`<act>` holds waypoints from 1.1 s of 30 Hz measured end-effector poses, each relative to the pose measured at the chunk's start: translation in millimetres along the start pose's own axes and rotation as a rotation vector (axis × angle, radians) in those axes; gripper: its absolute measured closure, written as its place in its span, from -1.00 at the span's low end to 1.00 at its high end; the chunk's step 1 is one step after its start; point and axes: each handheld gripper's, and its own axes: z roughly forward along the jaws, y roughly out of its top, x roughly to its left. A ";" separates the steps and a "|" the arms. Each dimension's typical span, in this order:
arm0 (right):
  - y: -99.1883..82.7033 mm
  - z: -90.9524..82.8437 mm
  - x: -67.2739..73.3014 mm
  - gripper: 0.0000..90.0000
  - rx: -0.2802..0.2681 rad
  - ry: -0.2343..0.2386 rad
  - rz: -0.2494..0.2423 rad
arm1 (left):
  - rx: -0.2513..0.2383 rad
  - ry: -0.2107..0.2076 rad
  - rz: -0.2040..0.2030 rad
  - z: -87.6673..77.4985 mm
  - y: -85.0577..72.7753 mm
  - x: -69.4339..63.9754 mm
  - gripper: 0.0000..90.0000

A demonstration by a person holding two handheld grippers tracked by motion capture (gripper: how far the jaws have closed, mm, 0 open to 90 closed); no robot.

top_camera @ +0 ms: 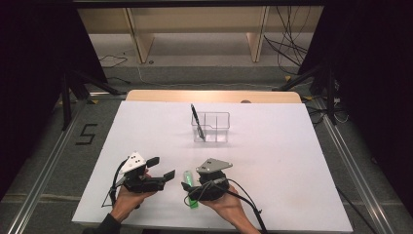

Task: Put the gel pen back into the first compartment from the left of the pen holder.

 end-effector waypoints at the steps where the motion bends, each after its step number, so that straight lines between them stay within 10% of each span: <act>1: -0.5 0.7 0.8 -0.32 0.004 -0.003 -0.001 | -0.002 0.001 -0.002 0.2 0.0 0.1 -0.65; 33: -16.9 21.8 16.0 -0.37 0.105 -0.065 -0.030 | 0.001 0.007 -0.013 -1.2 -0.9 1.9 -0.65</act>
